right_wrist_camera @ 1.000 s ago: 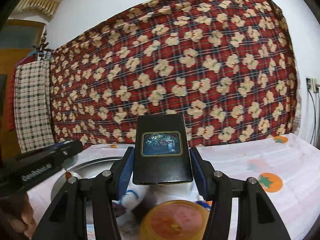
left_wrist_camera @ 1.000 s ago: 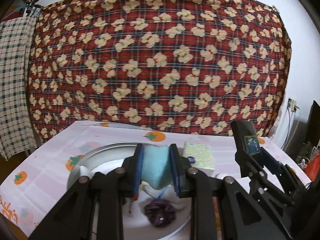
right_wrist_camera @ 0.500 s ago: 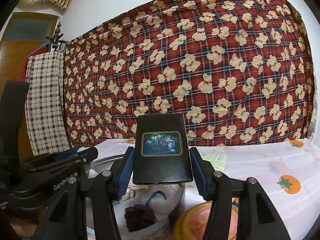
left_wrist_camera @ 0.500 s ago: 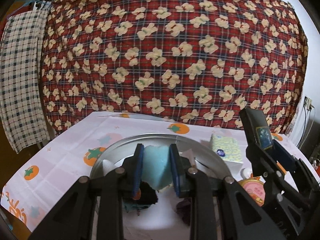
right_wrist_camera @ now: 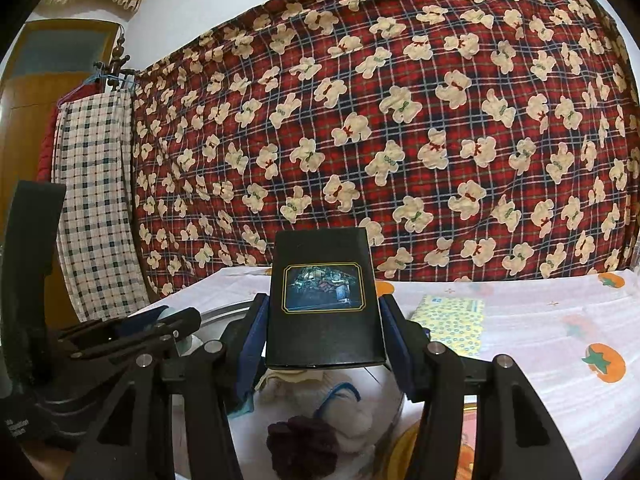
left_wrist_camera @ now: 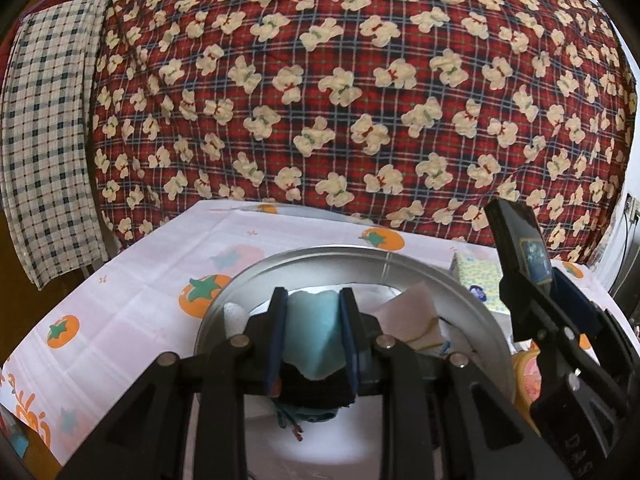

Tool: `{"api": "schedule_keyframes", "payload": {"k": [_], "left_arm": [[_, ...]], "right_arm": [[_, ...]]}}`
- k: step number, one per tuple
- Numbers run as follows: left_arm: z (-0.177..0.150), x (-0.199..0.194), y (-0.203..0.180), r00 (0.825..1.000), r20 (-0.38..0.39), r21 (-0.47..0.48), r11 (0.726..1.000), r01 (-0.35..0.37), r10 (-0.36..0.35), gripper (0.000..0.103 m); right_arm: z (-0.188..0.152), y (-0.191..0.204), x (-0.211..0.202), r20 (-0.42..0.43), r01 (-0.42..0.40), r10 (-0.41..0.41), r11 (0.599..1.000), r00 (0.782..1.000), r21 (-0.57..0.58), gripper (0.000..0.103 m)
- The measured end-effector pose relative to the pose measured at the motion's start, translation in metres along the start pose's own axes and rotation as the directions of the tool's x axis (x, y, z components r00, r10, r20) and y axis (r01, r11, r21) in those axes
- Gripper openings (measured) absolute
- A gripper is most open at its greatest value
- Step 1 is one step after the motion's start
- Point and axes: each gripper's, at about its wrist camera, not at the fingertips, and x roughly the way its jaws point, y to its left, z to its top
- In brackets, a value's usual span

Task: Organize soft objects
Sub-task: 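Carry the black card and teal plush over the silver tin with both grippers, then lower both items into the tin and open both grippers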

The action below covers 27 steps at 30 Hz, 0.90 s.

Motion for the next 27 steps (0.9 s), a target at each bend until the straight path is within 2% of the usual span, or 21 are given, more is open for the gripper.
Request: {"api": "schedule_keyframes", "payload": {"k": [12,27], "left_arm": [[-0.008,0.021,0.012,0.997,-0.061,-0.005,0.999,-0.043,0.042,0.024],[-0.019,0.043,0.014,0.987,-0.133,0.014,0.996,-0.093,0.094,0.024]], "right_arm": [[-0.008,0.009,0.026,-0.043,-0.005,0.005,1.0,0.999,-0.01,0.057],[-0.02,0.021,0.051,-0.133,0.009,-0.019,0.997,0.991,-0.076,0.057]]}}
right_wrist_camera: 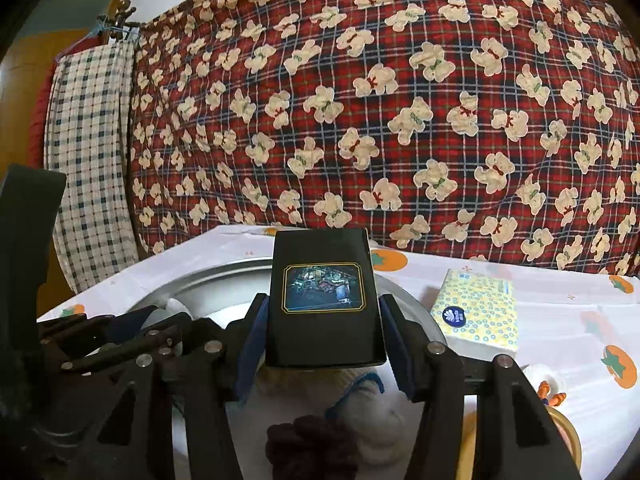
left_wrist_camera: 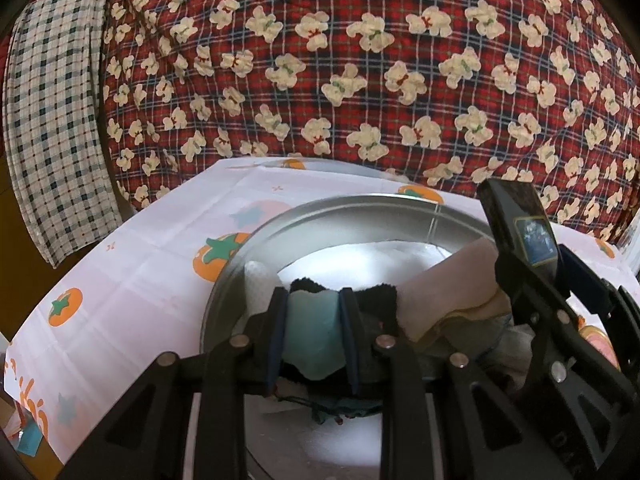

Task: Organize soft objects
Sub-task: 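Lower both items into the tin and open both grippers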

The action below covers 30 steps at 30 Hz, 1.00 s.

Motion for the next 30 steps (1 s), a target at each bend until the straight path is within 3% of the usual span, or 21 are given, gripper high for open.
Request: {"api": "schedule_keyframes", "payload": {"k": [13,17,19,20,21,22,24,26,30], "left_arm": [[-0.005,0.005,0.003,0.999,-0.024,0.007,0.999,-0.042,0.042,0.024],[-0.006,0.005,0.005,0.998,-0.024,-0.002,0.999,-0.052,0.052,0.029],[-0.007,0.003,0.003,0.997,-0.01,0.025,0.997,-0.071,0.071,0.047],[-0.007,0.001,0.0,0.996,0.003,0.042,0.995,-0.09,0.09,0.071],[-0.008,-0.002,-0.003,0.996,0.023,0.061,0.995,-0.084,0.082,0.082],[-0.008,-0.005,-0.006,0.996,0.035,0.074,0.994,-0.08,0.077,0.085],[-0.01,-0.009,-0.01,0.991,0.053,0.07,0.989,-0.128,0.124,0.103],[-0.01,-0.011,-0.008,0.988,0.063,0.046,0.989,-0.14,0.137,0.102],[-0.011,-0.012,0.003,0.995,0.042,-0.038,0.996,-0.086,0.087,0.102]], "right_arm": [[-0.001,0.003,0.009,-0.043,-0.032,0.031,0.999,0.999,-0.018,0.058],[-0.001,0.003,0.009,-0.046,-0.07,0.07,0.997,0.997,-0.017,0.061],[-0.002,-0.001,0.007,-0.035,-0.054,0.054,0.999,0.998,0.002,0.074],[-0.002,-0.003,0.005,-0.026,-0.049,0.049,0.999,0.998,0.011,0.078],[-0.002,-0.007,0.001,-0.008,-0.046,0.047,0.999,0.999,0.02,0.084],[-0.002,-0.008,-0.002,0.007,-0.042,0.041,0.999,0.999,0.021,0.085],[-0.003,-0.009,-0.011,0.046,-0.013,0.013,1.0,0.999,0.002,0.085],[-0.003,-0.006,-0.018,0.086,0.032,-0.03,0.999,0.996,-0.023,0.085],[-0.002,-0.011,-0.028,0.125,0.076,-0.075,0.997,0.989,-0.006,0.086]]}}
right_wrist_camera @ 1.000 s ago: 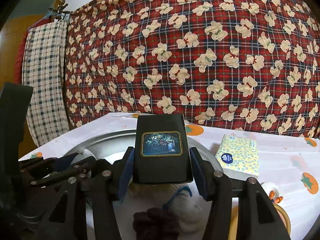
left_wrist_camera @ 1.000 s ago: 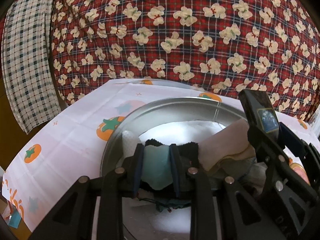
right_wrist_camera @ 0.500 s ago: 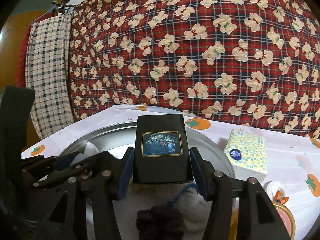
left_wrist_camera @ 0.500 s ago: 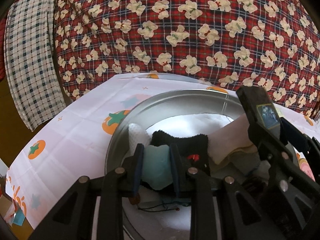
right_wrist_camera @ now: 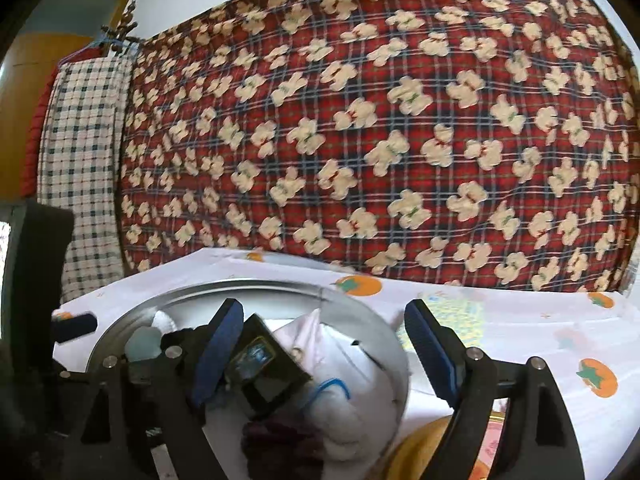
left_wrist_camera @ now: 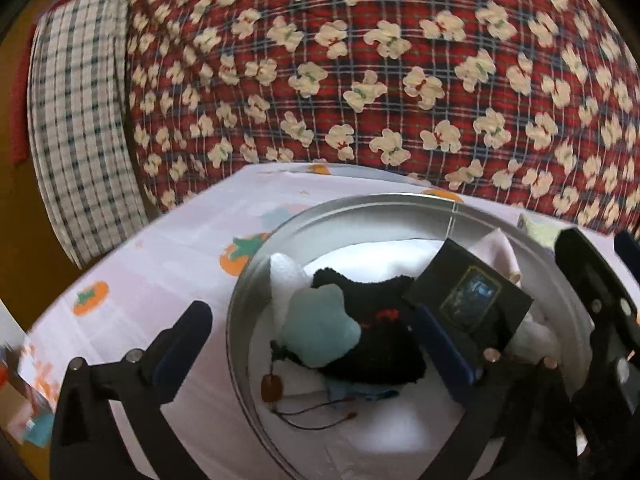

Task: Organize soft objects
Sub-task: 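Lower both items into the tin and open both grippers, then withdraw both grippers from the tin toward the tissue pack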

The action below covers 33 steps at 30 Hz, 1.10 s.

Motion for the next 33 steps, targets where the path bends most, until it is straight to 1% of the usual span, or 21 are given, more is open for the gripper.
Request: {"api": "schedule_keyframes", "payload": {"k": [3,8,11,15,20,25,29,33], "left_arm": [[-0.001,-0.003,0.0,1.0,0.007,-0.025,1.0,0.011,-0.01,0.102],[-0.004,-0.009,-0.008,1.0,0.026,-0.005,1.0,0.011,-0.011,0.102],[-0.007,-0.012,-0.01,0.999,0.034,-0.008,1.0,0.021,-0.02,0.102],[-0.009,-0.015,-0.013,0.999,0.043,-0.007,1.0,0.009,-0.009,0.102],[-0.011,-0.021,-0.015,0.998,0.065,-0.021,1.0,0.011,-0.009,0.102],[-0.013,-0.025,-0.019,0.997,0.071,-0.016,1.0,0.012,-0.011,0.102],[-0.014,-0.03,-0.023,0.997,0.081,-0.006,1.0,0.013,-0.012,0.102],[-0.016,-0.033,-0.026,0.996,0.091,-0.015,1.0,0.017,-0.016,0.102]], "right_arm": [[0.001,-0.009,-0.001,-0.004,0.007,-0.007,0.999,1.0,0.035,0.088],[-0.001,-0.018,-0.002,-0.017,0.003,-0.002,0.997,1.0,0.075,0.088],[-0.001,-0.021,-0.006,-0.003,0.003,-0.002,0.997,1.0,0.082,0.088],[-0.001,-0.024,-0.013,0.024,0.022,-0.025,0.996,0.999,0.092,0.088],[-0.002,-0.031,-0.016,0.026,0.046,-0.049,0.993,0.998,0.111,0.088],[-0.002,-0.034,-0.023,0.045,0.061,-0.066,0.993,0.997,0.104,0.088],[-0.001,-0.035,-0.032,0.077,0.074,-0.08,0.994,0.994,0.087,0.088],[-0.001,-0.04,-0.041,0.105,0.088,-0.096,0.993,0.99,0.079,0.088]]}}
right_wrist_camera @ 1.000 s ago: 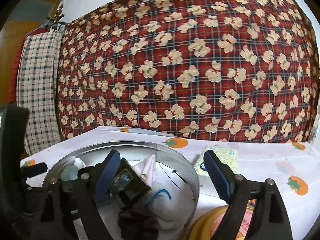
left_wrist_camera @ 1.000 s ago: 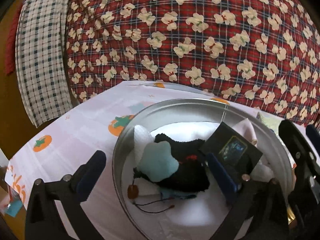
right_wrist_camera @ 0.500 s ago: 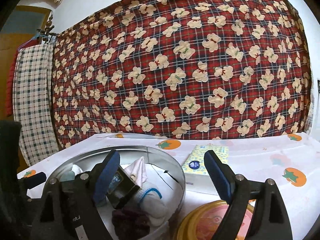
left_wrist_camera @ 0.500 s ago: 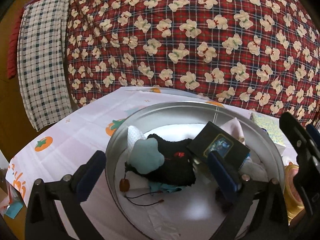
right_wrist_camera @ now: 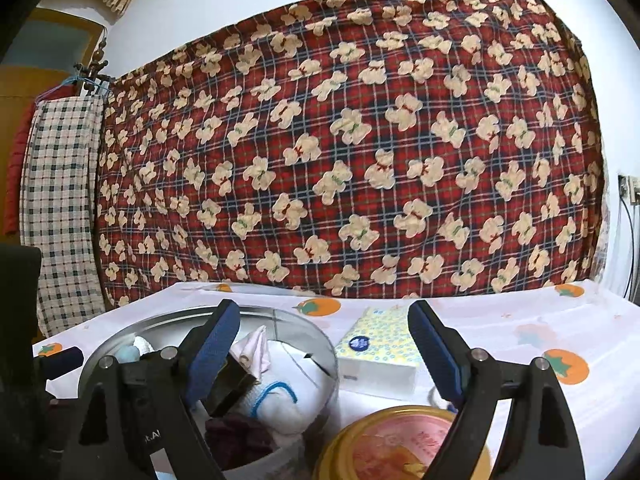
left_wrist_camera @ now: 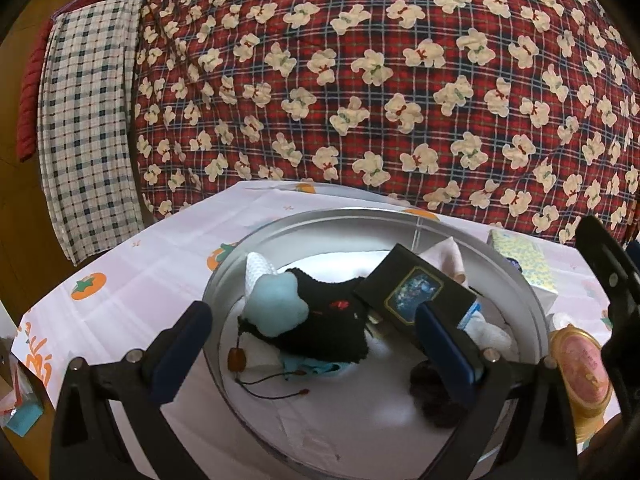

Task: Organize soft objects
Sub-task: 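Withdraw both grippers from the tin toward the tissue pack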

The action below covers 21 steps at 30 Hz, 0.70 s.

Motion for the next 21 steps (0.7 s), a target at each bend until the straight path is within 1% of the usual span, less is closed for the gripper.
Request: {"api": "schedule_keyframes", "payload": {"k": [11,21], "left_arm": [[-0.005,-0.011,-0.03,0.999,0.019,0.023,0.999,0.044,-0.044,0.102],[-0.009,-0.02,-0.056,0.997,0.033,0.047,0.997,0.066,-0.068,0.102]], "right_arm": [[0.001,-0.03,-0.009,0.005,0.045,-0.046,0.999,0.999,0.003,0.088],[0.002,-0.06,-0.019,0.016,0.091,-0.091,0.996,0.996,0.008,0.088]]}}
